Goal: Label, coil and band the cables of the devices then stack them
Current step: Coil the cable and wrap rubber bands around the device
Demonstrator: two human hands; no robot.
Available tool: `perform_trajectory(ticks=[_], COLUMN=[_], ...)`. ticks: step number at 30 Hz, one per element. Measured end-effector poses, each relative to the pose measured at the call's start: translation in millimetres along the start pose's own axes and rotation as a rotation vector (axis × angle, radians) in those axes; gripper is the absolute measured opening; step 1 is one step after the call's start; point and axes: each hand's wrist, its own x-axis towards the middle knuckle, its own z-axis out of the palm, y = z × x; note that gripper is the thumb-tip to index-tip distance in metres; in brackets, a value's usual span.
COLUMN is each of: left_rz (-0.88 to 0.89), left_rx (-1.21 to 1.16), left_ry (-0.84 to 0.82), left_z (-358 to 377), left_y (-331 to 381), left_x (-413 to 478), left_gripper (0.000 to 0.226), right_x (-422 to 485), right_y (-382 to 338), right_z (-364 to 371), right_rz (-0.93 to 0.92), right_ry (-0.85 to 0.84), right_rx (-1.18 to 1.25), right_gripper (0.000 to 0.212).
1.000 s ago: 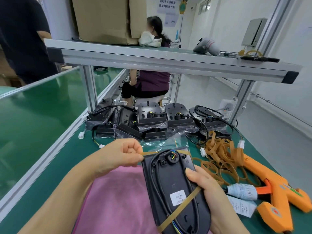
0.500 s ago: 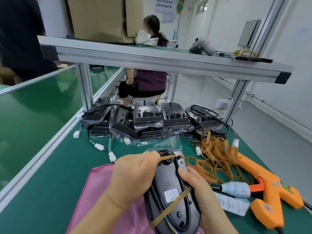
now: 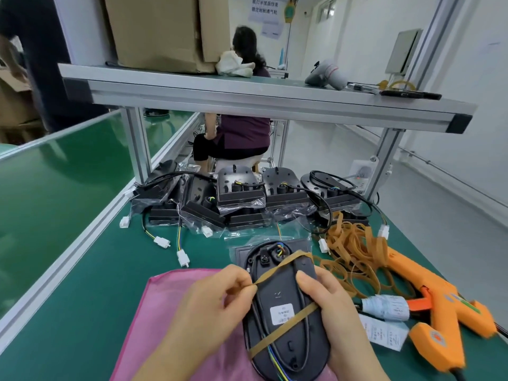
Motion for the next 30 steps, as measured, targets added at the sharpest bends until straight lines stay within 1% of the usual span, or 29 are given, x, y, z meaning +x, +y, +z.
perform_trajectory(ticks=[2, 4, 6, 9, 10, 12, 15, 17, 18, 20, 21, 24, 26, 28, 30], left_rz=[0.153, 0.220, 0.212, 0.243, 0.268, 0.303, 0.226, 0.197, 0.202, 0.189, 0.156, -0.032, -0.125, -0.128, -0.046], left_rx=[0.231, 0.364, 0.415, 0.408, 0.409, 0.471, 0.728, 0.866, 0.894, 0.866, 0.803, 0.435, 0.297, 0.288, 0.408], left_ry=[0.092, 0.186, 0.257, 0.295, 0.276, 0.190, -0.044, -0.151, -0.178, -0.187, -0.196, -0.296, -0.349, -0.352, -0.328], left_z=[-5.1, -7.5, -4.2, 2.7, 3.1, 3.5, 5.9, 10.0, 11.1, 11.8, 11.5, 12.1, 10.3, 8.3, 9.1], left_y=[4.8, 11.7, 18.4, 27.8, 32.4, 43.3, 64.6, 69.3, 68.7, 68.4, 69.0, 65.3, 64.0, 61.9, 55.9], left_x=[4.9, 10.4, 12.7, 16.9, 21.6, 36.9, 59.0, 65.9, 67.6, 68.6, 68.8, 67.3, 66.7, 65.5, 62.8], left_gripper=[0.013, 0.015, 0.016, 0.023, 0.026, 0.025, 0.017, 0.015, 0.017, 0.020, 0.021, 0.020, 0.026, 0.029, 0.024], right_x=[-1.7, -2.6, -2.2, -1.9, -2.0, -3.0, -5.1, -5.7, -5.9, -6.4, -6.7, -5.9, -4.3, -3.5, -3.4], right_y=[0.0, -1.7, -4.7, -10.5, -9.4, -3.4, 6.2, 8.8, 9.4, 9.8, 9.4, 7.8, 8.9, 11.6, 12.9], right_z=[2.5, 5.7, 7.7, 10.9, 11.5, 13.6, 16.3, 16.4, 16.1, 15.0, 14.7, 13.2, 11.3, 9.5, 9.6], right_rz=[-0.012, -0.032, -0.062, -0.134, -0.139, -0.132, -0.116, -0.110, -0.115, -0.139, -0.154, -0.176, -0.166, -0.153, -0.137], right_ry=[-0.010, -0.019, 0.001, 0.041, 0.049, 0.055, 0.089, 0.107, 0.112, 0.126, 0.132, 0.142, 0.148, 0.160, 0.134], right_rx=[-0.021, -0.039, -0.043, -0.141, -0.164, -0.191, -0.264, -0.299, -0.325, -0.371, -0.396, -0.482, -0.471, -0.440, -0.391], right_gripper=[0.050, 0.049, 0.048, 0.050, 0.049, 0.040, 0.042, 0.041, 0.041, 0.041, 0.040, 0.033, 0.031, 0.030, 0.028])
